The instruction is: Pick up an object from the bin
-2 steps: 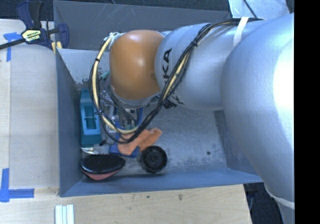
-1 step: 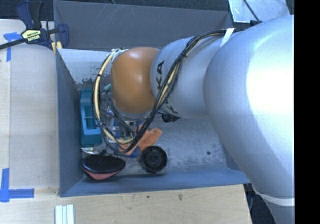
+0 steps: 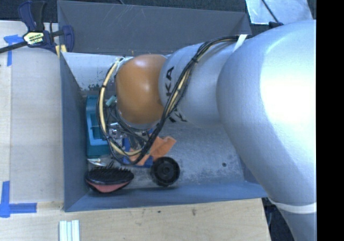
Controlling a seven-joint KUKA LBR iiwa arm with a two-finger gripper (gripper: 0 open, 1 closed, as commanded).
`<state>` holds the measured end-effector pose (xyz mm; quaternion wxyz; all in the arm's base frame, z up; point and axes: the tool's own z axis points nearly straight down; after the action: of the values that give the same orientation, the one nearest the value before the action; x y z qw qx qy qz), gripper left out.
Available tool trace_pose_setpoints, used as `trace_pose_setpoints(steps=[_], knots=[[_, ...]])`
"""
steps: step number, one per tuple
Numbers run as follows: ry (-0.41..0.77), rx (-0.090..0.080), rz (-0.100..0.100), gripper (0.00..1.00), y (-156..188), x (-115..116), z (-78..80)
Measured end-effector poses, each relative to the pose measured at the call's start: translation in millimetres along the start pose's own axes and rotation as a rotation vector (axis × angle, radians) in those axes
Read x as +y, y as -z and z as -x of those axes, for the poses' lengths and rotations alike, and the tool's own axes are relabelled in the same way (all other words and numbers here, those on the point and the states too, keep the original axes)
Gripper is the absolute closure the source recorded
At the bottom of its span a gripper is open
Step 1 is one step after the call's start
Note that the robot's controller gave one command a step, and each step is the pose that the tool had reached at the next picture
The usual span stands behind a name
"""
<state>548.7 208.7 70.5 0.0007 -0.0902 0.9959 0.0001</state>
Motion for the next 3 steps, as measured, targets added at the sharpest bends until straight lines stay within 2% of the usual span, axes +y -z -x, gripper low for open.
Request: trace_pose_setpoints(steps=[1,2,3], knots=[[-0.001,0.0,0.0,1.0,0,0,0.0],[-0.028,0.008,-0.001,1.0,38,-5,-5.6],[-0.049,0.002,0.0,1.0,109,-16,-4.3]])
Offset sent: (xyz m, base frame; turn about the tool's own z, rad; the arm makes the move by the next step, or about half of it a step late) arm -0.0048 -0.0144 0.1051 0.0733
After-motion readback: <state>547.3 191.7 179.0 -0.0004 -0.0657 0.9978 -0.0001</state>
